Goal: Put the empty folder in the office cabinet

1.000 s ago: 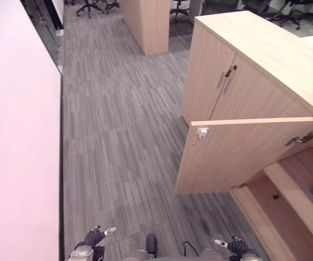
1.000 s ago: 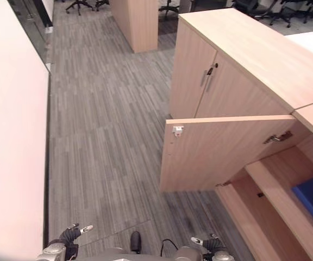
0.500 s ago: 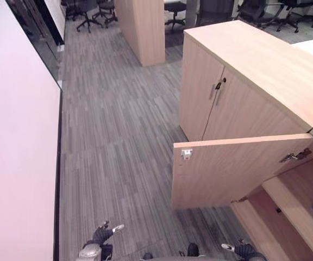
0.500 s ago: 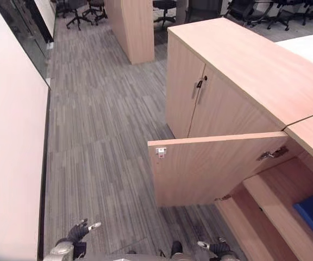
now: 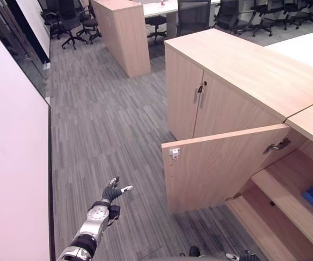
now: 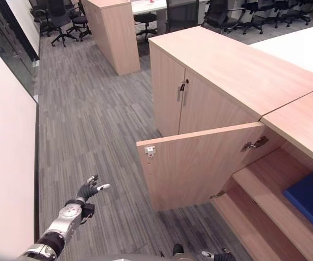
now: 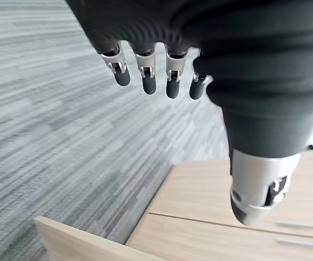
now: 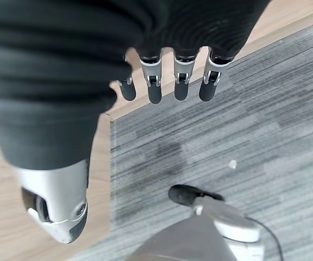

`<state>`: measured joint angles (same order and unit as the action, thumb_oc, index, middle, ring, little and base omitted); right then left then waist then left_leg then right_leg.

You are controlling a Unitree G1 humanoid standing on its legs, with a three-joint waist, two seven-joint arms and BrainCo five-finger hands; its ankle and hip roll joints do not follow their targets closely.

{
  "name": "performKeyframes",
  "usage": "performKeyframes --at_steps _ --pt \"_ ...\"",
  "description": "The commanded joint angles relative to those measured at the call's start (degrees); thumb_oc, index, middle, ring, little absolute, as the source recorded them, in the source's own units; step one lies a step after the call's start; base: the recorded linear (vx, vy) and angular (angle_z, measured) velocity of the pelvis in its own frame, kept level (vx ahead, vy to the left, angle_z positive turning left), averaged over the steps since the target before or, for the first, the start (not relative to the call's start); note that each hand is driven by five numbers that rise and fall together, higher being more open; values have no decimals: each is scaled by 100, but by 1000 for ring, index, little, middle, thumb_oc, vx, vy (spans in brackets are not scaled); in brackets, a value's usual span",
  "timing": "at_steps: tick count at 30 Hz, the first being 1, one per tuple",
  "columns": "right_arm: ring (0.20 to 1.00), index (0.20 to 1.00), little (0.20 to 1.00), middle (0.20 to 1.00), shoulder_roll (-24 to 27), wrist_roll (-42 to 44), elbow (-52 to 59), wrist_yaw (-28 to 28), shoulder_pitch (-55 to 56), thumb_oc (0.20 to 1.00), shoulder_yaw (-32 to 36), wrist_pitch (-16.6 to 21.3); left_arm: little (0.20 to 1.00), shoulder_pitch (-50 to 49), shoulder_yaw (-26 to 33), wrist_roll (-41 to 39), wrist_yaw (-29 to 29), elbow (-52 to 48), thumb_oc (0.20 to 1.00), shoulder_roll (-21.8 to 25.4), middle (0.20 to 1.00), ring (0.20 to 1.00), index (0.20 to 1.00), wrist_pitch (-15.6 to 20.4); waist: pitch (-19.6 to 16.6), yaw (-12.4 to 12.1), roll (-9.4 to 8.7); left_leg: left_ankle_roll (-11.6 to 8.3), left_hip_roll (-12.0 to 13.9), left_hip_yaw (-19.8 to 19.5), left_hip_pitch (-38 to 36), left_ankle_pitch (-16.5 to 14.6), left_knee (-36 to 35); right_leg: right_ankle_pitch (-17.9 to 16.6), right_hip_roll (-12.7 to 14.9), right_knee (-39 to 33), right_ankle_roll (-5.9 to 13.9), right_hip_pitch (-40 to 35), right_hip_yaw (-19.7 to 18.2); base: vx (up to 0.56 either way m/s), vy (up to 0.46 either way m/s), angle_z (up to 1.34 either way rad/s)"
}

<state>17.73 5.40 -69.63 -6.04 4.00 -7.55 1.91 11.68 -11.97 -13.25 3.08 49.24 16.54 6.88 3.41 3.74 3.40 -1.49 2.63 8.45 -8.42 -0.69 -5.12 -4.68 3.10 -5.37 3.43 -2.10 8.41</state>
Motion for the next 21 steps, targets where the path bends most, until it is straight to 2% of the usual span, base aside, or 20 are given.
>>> performKeyframes --at_steps 1,4,11,21 --pt "1000 1000 1000 1000 0 -130 -133 59 -245 1000 -276 86 1000 814 -178 -181 -27 173 1000 298 1000 1000 1000 309 -83 115 -258 -468 35 0 69 -57 12 427 427 144 749 -551 17 8 -20 -5" --pt "1000 1000 1000 1000 13 -159 -134 74 -268 1000 -326 88 1000 1062 -341 -111 -53 213 1000 281 1000 1000 1000 317 -100 170 -247 -474 46 51 57 -68 12 417 417 133 756 -542 -8 3 -10 -9" --pt "1000 1000 1000 1000 47 -187 -121 73 -350 1000 -446 103 1000 1649 -826 -208 -171 390 1000 -162 1000 1000 1000 333 -141 390 -274 -478 116 263 35 -94 12 373 361 95 788 -461 -157 9 -25 -12" --pt "1000 1000 1000 1000 74 -149 -262 69 -290 1000 -282 41 1000 1373 -1375 -92 -495 117 1000 -575 1000 1000 1000 278 -72 473 -274 -486 177 369 9 -86 12 389 299 143 765 -421 -220 7 -32 -13"
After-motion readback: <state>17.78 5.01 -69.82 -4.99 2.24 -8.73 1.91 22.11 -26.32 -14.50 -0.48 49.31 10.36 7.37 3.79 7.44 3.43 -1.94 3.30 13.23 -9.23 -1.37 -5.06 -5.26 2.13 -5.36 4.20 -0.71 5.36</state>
